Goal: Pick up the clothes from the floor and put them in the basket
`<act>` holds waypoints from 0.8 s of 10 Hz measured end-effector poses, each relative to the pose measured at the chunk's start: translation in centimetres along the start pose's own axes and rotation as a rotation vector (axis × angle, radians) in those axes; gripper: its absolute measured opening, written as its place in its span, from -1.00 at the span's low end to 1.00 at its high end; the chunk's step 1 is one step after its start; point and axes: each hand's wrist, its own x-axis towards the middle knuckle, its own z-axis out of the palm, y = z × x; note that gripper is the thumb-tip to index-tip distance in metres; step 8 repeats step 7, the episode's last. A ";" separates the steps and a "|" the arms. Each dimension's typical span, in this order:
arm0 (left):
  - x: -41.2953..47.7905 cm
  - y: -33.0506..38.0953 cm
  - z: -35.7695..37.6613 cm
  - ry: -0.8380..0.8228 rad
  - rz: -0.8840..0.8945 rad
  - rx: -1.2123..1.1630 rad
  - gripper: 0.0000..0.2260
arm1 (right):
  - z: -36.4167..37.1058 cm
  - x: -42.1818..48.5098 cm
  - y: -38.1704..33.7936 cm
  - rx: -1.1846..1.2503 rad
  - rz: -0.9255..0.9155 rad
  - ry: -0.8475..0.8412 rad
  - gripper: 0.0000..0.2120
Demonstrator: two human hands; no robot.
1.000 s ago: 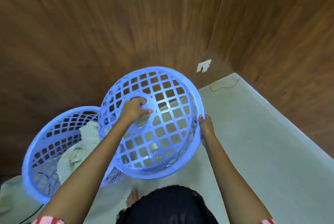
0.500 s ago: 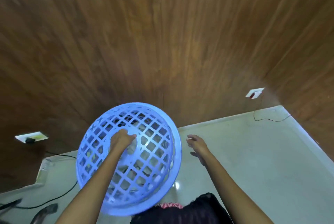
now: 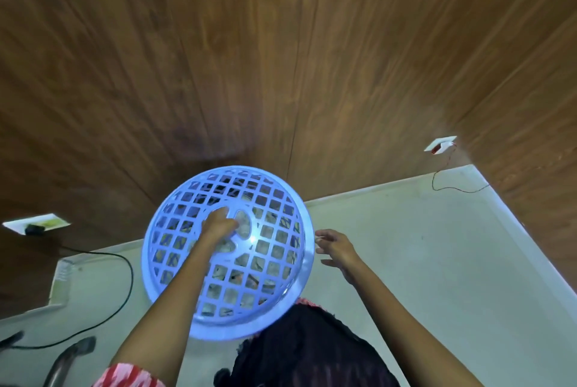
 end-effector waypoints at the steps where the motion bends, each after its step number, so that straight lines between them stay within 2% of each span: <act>1: 0.5 0.0 -0.1 0.019 0.003 0.050 -0.38 | 0.3 0.0 0.2 -0.015 0.012 -0.008 -0.75; 2: 0.6 -0.6 0.0 0.027 -0.021 0.127 -0.32 | 0.6 -0.2 0.3 0.006 0.021 -0.011 -0.75; 5: -4.3 0.3 5.9 0.240 0.056 0.004 -0.56 | -0.7 -1.8 1.6 0.061 0.031 -0.006 -0.85; 6: -6.4 0.0 8.1 0.215 0.170 -0.061 -0.66 | -1.8 -2.8 2.4 0.074 0.026 -0.010 -0.85; 7: -8.2 -0.3 10.6 0.165 0.227 -0.162 -0.68 | -3.2 -3.7 3.4 0.078 -0.006 -0.026 -0.84; 8: -8.2 -0.3 10.6 0.165 0.227 -0.162 -0.68 | -3.2 -3.7 3.4 0.078 -0.006 -0.026 -0.84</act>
